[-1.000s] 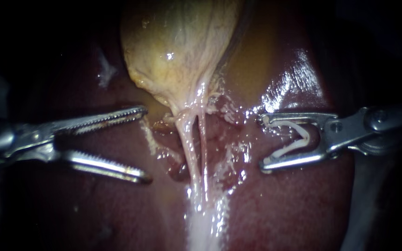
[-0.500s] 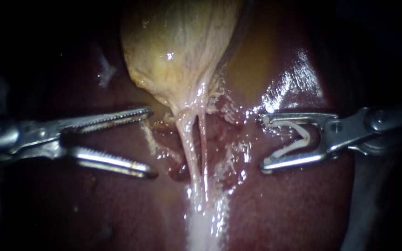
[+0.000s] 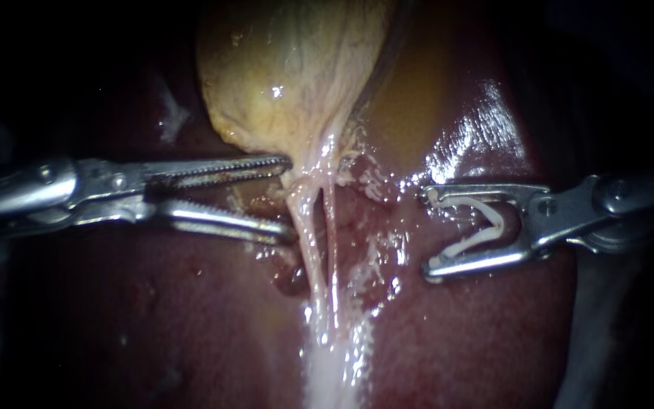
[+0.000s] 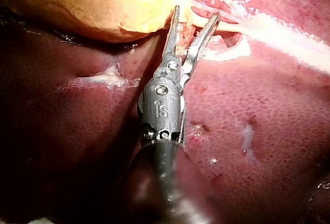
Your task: Grabbing gallbladder
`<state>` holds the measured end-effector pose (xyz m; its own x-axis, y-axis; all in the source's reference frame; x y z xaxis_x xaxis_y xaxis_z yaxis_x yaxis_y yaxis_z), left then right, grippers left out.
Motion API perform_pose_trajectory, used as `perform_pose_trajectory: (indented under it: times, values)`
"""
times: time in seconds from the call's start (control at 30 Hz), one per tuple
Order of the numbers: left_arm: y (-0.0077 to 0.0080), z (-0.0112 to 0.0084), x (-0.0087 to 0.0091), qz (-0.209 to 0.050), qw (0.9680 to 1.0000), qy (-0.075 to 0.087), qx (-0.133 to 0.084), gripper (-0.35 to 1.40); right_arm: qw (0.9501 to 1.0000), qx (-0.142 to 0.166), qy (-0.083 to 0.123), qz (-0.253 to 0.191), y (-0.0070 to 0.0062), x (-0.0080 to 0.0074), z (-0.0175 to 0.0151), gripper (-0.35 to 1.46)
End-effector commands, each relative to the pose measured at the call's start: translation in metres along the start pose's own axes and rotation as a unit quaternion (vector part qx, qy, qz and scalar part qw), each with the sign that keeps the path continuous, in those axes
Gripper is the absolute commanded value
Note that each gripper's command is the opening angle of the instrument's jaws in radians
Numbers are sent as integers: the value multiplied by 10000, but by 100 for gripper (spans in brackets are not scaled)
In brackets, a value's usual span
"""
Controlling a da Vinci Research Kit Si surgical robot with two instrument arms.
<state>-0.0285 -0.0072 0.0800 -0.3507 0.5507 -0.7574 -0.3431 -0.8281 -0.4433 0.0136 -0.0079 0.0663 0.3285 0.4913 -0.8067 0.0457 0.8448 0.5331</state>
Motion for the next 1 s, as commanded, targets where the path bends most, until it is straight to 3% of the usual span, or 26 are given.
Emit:
perform_pose_trajectory:
  times: [0.03, 0.3, 0.43, 0.53, 0.63, 1.0]
  values:
    - [-1, 2, 0, -1, 10000, -2, 4, 24, 10000, 0, -1, 0, 0, 0, 0, 50]
    - [-12, 8, -4, 3, 10000, -2, -14, 4, 10000, -1, -1, 0, 0, 0, 0, 50]
    - [-12, 7, -7, 8, 10000, -2, -1, 4, 10000, -1, -1, 0, 0, 0, 0, 50]
    - [-11, 5, -9, 46, 10000, -45, -2, -8, 10000, -1, -1, 0, 0, 0, 0, 50]
    - [-11, 2, -10, -10, 10000, -76, -10, -35, 10000, 0, -1, 0, 0, 0, 1, 50]
    - [-5, -8, -3, -80, 9999, -137, -22, -35, 10000, 1, -1, 0, 0, 0, 0, 50]
